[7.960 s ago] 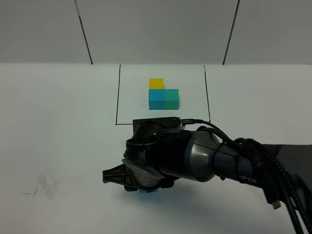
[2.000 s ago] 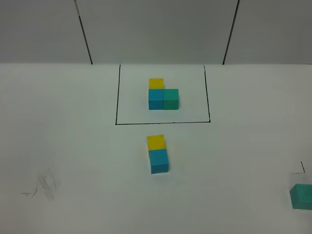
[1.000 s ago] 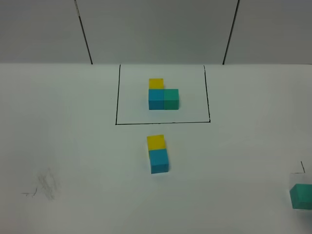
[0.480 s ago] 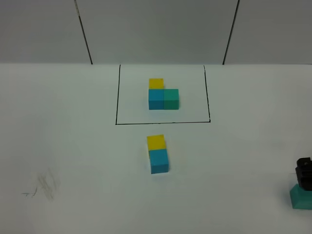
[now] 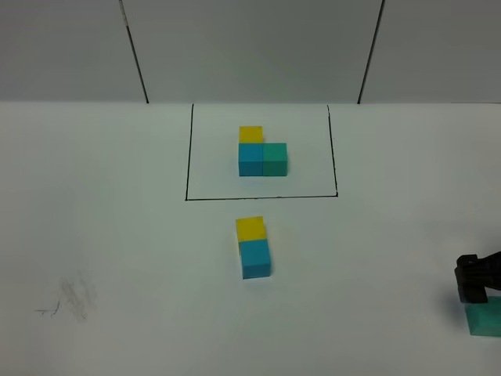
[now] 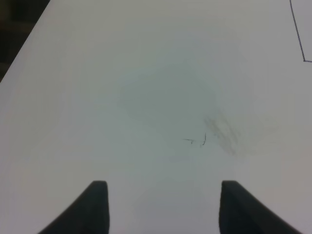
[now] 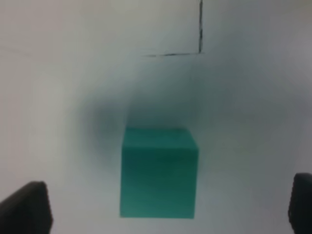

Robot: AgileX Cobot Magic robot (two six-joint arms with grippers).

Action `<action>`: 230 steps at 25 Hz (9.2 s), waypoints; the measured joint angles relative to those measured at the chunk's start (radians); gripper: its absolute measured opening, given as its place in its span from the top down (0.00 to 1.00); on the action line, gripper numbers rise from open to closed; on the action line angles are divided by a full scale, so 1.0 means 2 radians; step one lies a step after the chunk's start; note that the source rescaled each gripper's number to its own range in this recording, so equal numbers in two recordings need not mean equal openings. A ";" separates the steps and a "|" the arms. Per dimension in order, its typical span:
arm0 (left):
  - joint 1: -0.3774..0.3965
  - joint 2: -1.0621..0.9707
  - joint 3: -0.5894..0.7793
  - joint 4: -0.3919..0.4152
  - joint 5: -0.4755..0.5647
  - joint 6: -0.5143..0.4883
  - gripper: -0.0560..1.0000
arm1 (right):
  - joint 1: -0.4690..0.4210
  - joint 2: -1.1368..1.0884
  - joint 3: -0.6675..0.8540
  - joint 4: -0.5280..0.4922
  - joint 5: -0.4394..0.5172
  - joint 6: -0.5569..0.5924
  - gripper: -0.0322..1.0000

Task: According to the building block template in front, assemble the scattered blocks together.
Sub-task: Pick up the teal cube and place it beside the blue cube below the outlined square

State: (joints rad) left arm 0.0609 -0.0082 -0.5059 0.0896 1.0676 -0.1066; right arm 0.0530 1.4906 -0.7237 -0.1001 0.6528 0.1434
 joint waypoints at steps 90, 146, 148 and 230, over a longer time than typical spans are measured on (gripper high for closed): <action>0.000 0.000 0.000 0.000 0.000 0.000 0.83 | 0.285 0.284 -0.366 0.028 0.100 -0.629 0.69; 0.000 0.000 0.000 0.000 0.000 0.000 0.83 | 0.291 0.335 -0.406 0.063 0.098 -0.656 0.69; 0.000 0.000 0.000 0.000 0.000 0.000 0.83 | 0.291 0.336 -0.406 0.063 0.097 -0.656 0.69; 0.000 0.000 0.000 0.000 0.000 -0.001 0.83 | 0.291 0.371 -0.460 0.066 0.156 -0.615 0.30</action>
State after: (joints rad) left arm 0.0609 -0.0082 -0.5059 0.0896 1.0676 -0.1078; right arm 0.6350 2.2325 -1.6438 0.0322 0.9646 -1.0870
